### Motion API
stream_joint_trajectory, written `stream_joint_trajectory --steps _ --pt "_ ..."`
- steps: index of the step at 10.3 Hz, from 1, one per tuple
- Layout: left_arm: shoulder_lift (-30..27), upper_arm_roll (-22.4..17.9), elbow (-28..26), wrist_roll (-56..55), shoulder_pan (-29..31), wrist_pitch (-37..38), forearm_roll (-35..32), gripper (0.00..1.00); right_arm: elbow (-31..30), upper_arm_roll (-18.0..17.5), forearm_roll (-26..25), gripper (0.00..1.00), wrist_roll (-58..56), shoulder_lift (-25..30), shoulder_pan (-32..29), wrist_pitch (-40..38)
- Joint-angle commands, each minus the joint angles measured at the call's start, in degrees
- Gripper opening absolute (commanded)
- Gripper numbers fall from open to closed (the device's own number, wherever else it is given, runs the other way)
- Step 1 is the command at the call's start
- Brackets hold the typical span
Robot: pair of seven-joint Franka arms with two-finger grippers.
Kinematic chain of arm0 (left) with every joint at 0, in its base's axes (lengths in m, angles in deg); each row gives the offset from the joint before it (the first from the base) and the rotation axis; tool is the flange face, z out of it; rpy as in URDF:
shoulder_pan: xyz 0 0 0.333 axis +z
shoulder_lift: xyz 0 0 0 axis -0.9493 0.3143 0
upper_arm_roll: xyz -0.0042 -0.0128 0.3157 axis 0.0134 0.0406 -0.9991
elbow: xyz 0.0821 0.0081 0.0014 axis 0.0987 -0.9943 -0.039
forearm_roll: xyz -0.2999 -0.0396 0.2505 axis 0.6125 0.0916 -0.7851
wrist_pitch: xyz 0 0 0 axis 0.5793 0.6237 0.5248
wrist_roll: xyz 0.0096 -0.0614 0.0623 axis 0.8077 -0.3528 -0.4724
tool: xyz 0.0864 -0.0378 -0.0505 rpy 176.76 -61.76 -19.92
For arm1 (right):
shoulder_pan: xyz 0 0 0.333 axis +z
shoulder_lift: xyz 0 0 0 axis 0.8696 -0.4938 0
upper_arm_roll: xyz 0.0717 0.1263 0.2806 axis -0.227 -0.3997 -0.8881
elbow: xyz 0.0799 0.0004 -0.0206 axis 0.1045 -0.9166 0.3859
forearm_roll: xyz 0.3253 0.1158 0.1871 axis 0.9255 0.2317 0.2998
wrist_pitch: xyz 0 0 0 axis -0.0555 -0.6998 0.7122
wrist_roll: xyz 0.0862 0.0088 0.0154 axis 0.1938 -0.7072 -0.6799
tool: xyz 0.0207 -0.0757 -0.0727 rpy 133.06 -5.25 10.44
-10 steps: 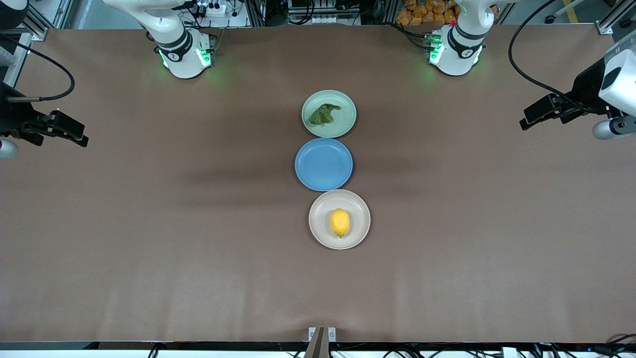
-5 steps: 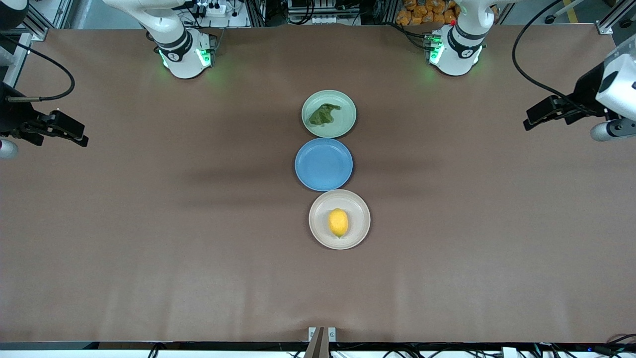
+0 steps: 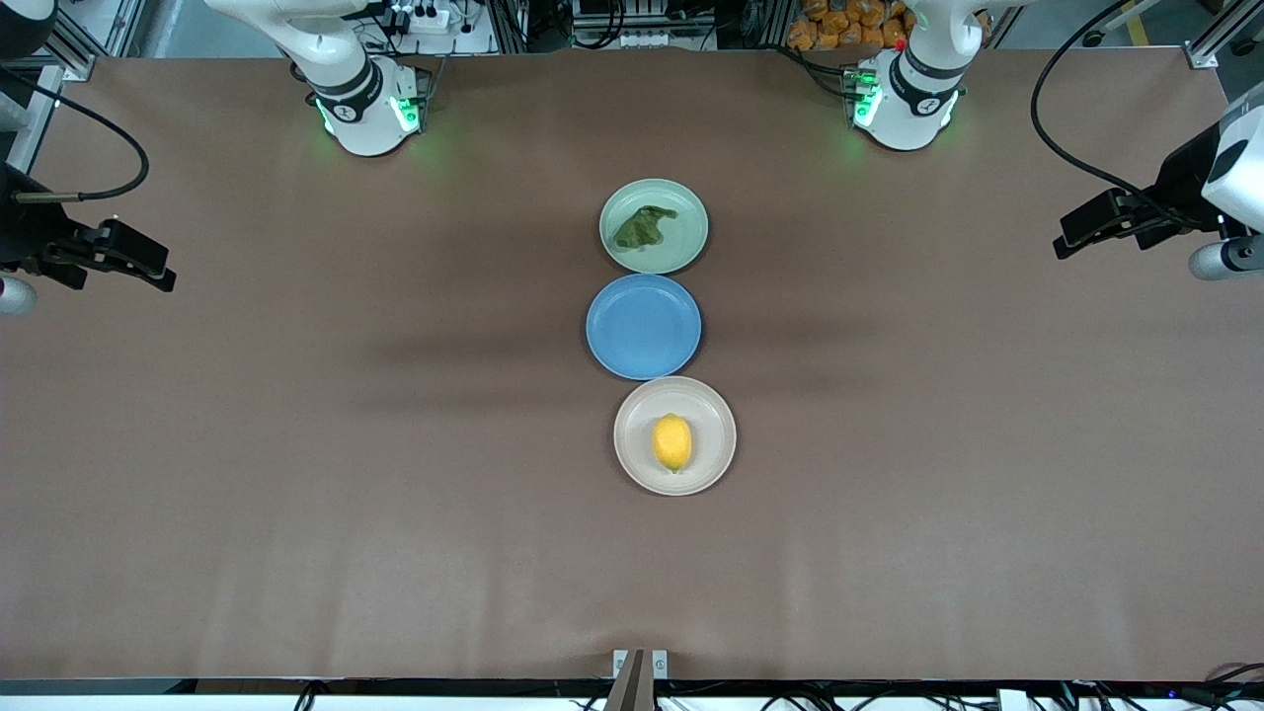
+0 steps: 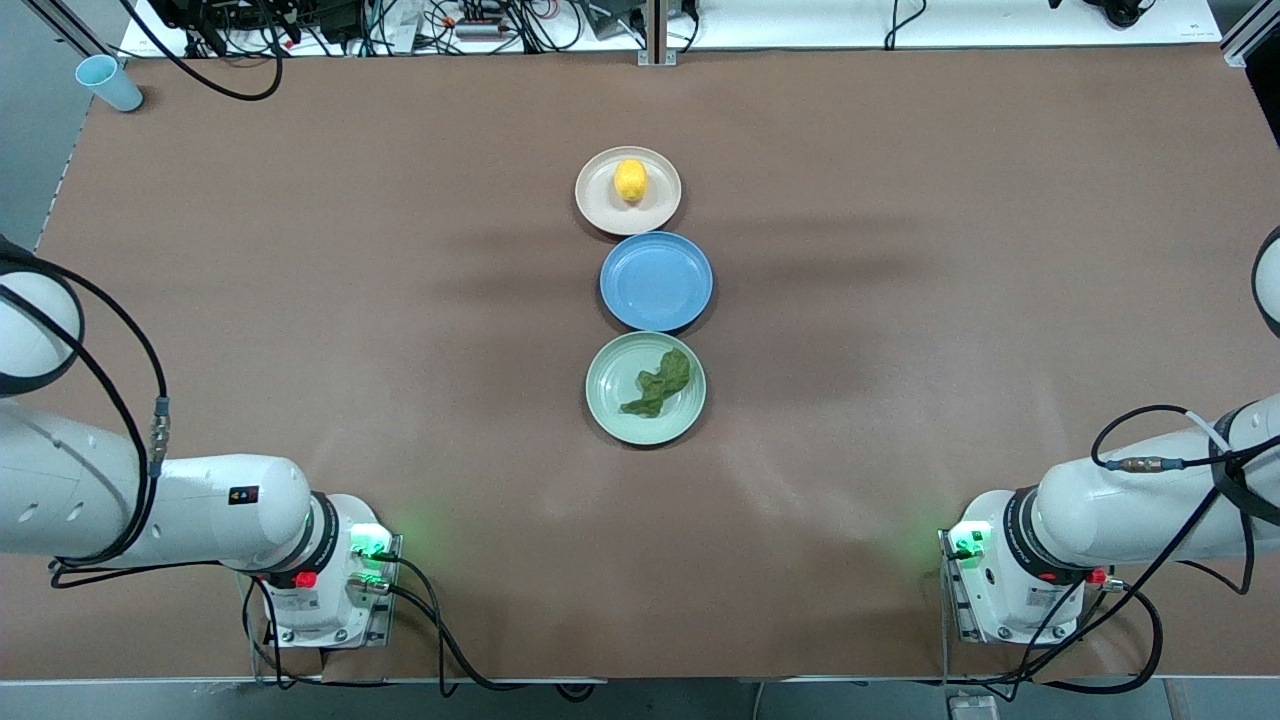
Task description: Place lemon and lettuce in plates
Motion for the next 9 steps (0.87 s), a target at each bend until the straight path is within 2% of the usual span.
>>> stream_joint_trajectory --steps 1,9 --pt "-0.71 0.07 -0.4 0.99 -0.49 -0.2 -1.95 1.0 -0.72 0.07 0.74 1.0 -0.02 0.64 -0.09 -0.09" --pt "-0.89 0.07 -0.31 0.56 -0.67 0.06 -2.04 1.0 -0.72 0.07 0.74 1.0 -0.02 0.64 -0.09 -0.09"
